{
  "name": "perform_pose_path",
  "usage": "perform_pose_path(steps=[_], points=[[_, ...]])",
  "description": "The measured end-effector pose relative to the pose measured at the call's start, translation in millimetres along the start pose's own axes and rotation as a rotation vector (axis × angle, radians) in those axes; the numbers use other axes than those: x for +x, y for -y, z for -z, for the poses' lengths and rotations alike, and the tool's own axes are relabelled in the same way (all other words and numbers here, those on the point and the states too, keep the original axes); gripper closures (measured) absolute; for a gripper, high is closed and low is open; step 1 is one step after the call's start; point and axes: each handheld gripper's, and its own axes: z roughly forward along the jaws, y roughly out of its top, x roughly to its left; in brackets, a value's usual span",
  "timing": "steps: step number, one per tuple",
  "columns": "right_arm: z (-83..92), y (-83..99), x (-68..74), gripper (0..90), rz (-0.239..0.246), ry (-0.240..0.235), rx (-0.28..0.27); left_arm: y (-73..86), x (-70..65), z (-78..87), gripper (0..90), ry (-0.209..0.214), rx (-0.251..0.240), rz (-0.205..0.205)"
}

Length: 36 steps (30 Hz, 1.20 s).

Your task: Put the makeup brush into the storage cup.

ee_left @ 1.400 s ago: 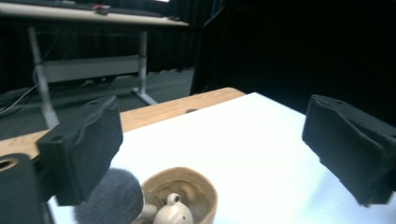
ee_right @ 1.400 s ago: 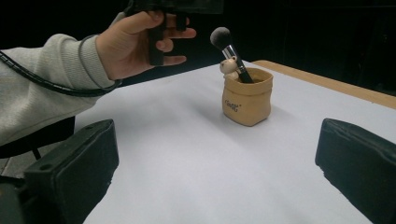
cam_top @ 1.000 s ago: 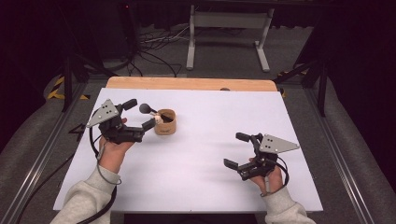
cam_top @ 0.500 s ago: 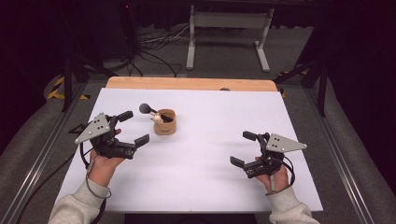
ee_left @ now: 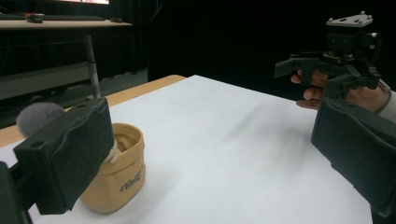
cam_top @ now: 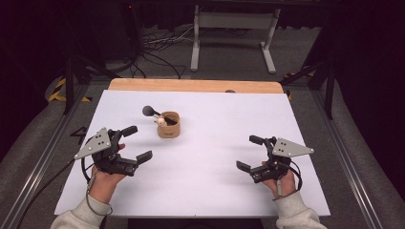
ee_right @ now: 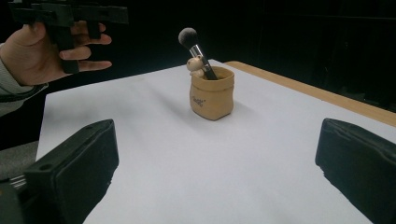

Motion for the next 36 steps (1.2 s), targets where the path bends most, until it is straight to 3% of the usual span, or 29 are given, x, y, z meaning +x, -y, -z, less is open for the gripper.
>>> perform_pose_path(steps=[7, 13, 21, 26, 31, 36], points=[[1.9, 7.9, 1.4, 0.0, 0.019, 0.001, 0.001, 9.2, 0.5, 3.4, 0.0, 0.003, 0.011, 0.023], [3.3, 12.3, 0.7, 0.0, 0.022, 0.001, 0.0, 28.1, 0.5, 2.1, 0.0, 0.013, 0.019, 0.032], [1.9, 16.8, 1.7, 0.0, 0.026, 0.0, 0.003, 39.2, 0.6, 5.6, 0.0, 0.032, 0.023, 0.02], [0.5, 19.9, 1.8, 0.0, 0.031, -0.005, 0.0, 46.0, -2.4, 4.0, 0.0, 0.051, 0.06, 0.003], [-0.3, 23.6, 1.3, 0.0, 0.035, -0.008, 0.012, 56.0, -4.4, 3.1, 0.0, 0.078, 0.098, 0.019], [-0.8, 27.5, 2.3, 0.0, 0.035, -0.013, 0.014, 63.3, -6.6, 3.2, 0.0, 0.08, 0.107, 0.024]])
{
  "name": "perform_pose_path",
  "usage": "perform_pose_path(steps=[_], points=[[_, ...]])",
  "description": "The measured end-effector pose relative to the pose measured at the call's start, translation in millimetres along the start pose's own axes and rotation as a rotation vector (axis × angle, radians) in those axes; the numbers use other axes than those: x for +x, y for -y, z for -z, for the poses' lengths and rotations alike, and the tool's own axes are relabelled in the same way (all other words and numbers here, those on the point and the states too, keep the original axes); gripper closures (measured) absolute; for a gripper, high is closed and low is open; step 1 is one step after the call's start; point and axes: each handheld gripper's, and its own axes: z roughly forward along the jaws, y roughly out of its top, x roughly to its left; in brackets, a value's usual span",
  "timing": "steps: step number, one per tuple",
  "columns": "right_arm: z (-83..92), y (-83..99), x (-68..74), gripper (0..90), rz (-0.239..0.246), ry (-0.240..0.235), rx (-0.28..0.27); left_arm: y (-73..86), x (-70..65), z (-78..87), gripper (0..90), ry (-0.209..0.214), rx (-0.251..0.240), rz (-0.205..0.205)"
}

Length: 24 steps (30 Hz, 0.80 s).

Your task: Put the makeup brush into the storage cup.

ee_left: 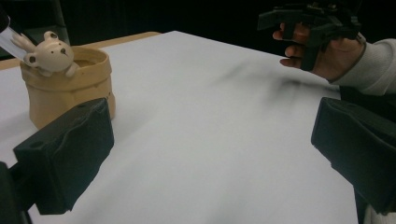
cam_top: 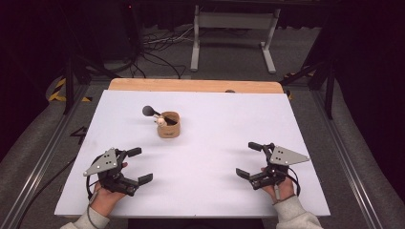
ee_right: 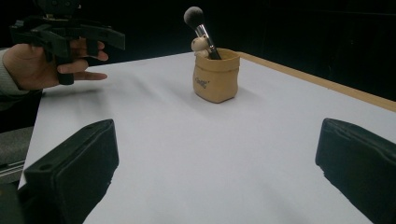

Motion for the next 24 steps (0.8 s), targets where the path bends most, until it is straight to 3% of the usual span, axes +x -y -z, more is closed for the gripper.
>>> perform_pose_path(steps=[5, 10, 16, 20, 24], points=[[-2.5, 4.2, -0.3, 0.0, -0.002, -0.008, -0.002, 6.9, 3.2, -4.4, 0.0, -0.003, 0.053, -0.006], [-3.6, 10.8, -5.2, 0.0, -0.02, -0.001, 0.002, 8.6, 5.4, -4.5, 0.0, -0.004, 0.039, -0.013], [-5.7, 12.4, -4.8, 0.0, -0.025, -0.001, 0.008, 11.9, 8.5, -6.2, 0.0, -0.012, 0.032, 0.017], [-7.3, 12.7, -4.4, 0.0, -0.028, -0.001, 0.013, 11.4, 8.7, -5.0, 0.0, -0.015, 0.027, 0.001], [-7.3, 12.2, -4.8, 0.0, -0.036, 0.0, 0.004, 11.6, 9.5, -4.5, 0.0, -0.004, 0.013, 0.024]])
